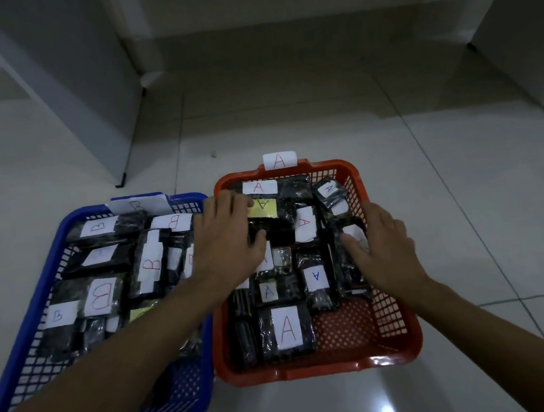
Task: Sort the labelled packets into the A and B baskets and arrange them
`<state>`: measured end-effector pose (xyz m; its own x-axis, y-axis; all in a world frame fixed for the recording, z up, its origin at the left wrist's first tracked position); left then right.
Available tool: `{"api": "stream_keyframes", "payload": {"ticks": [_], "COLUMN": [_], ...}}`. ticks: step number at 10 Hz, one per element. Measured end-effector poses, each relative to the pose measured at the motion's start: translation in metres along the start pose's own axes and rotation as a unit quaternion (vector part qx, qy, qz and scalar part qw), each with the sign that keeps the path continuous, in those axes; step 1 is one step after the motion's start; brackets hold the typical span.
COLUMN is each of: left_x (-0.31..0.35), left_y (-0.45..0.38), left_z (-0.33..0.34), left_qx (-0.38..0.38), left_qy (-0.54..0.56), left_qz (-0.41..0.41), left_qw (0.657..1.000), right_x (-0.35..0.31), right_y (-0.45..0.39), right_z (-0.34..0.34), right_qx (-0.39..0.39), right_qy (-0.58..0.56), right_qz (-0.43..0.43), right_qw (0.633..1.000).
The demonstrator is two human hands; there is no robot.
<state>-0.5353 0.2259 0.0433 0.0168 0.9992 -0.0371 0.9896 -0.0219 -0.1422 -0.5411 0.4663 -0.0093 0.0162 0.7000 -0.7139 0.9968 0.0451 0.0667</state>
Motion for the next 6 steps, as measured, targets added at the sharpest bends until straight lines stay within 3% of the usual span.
{"api": "stream_keyframes", "payload": {"ticks": [1,4,6], "left_x": [0.0,-0.001,0.011], "left_y": [-0.006,-0.013,-0.019], "left_z": [0.013,0.014,0.006], "left_qx": [-0.041,-0.045,-0.018], "left_qy": [-0.05,-0.021,-0.04], "left_qz": [0.016,0.0,0.034], "left_qw": [0.998,0.999,0.998], "right_x": [0.003,0.005,-0.019], "right_y": [0.0,0.01,0.004], "right_z": [0.008,0.008,0.008], "right_qx": [0.018,0.028,0.03], "right_qy": [0.027,0.055,0.115], "right_qz": [0.019,0.018,-0.056], "right_qw": [0.999,0.998,0.991]}}
Point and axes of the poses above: each hand's wrist, its own y-axis away from the middle knuckle, its own z-axis out of the palm, x = y × z, the point moved 8 cm from there along -y, towards the middle knuckle, and after that the axes turned 15 degrees about -y, right-handed, at the moved point
